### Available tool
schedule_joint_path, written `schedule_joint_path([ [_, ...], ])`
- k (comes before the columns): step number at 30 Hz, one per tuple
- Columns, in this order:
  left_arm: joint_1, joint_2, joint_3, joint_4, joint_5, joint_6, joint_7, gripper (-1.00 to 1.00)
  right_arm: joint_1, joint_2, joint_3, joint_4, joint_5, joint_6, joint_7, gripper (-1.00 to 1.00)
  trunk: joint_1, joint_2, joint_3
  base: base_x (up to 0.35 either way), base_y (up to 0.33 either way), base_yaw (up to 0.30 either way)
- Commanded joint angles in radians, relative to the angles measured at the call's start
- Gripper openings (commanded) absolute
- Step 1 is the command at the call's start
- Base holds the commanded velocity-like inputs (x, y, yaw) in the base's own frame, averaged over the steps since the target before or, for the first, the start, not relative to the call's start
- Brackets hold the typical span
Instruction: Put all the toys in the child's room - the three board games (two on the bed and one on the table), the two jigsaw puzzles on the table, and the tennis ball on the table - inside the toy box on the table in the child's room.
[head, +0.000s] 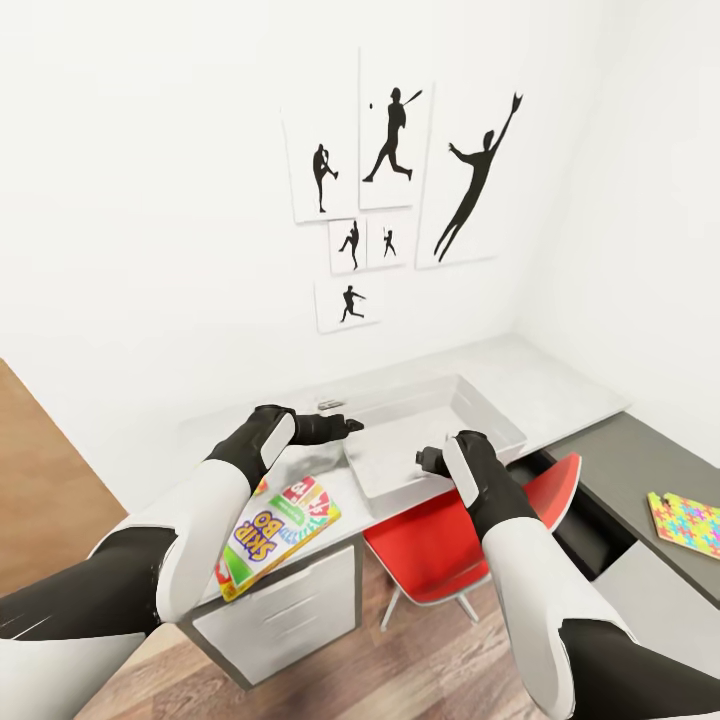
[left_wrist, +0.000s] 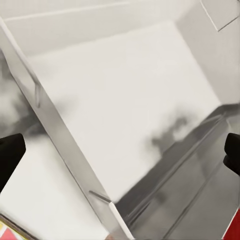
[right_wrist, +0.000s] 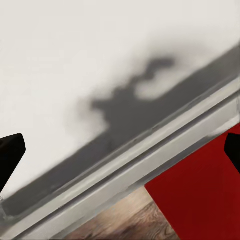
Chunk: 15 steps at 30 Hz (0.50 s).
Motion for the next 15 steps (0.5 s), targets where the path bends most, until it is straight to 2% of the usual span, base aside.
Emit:
schedule_joint_path([
  [1, -0.001, 0.0, 0.004, -0.001, 0.005, 0.008, 0.001, 1.0, -0.001, 0.001, -0.002, -0.001, -0.012, 0.001, -0.008, 1.0, 0.001, -0.002, 0.0, 0.0, 0.0, 0.0],
  [15, -0.001, 0.0, 0.003, -0.001, 0.005, 0.008, 0.001, 1.0, -0.001, 0.001, -0.002, -0.001, -0.011, 0.002, -0.008, 1.0, 0.001, -0.002, 0.023, 0.0, 0.0, 0.0],
])
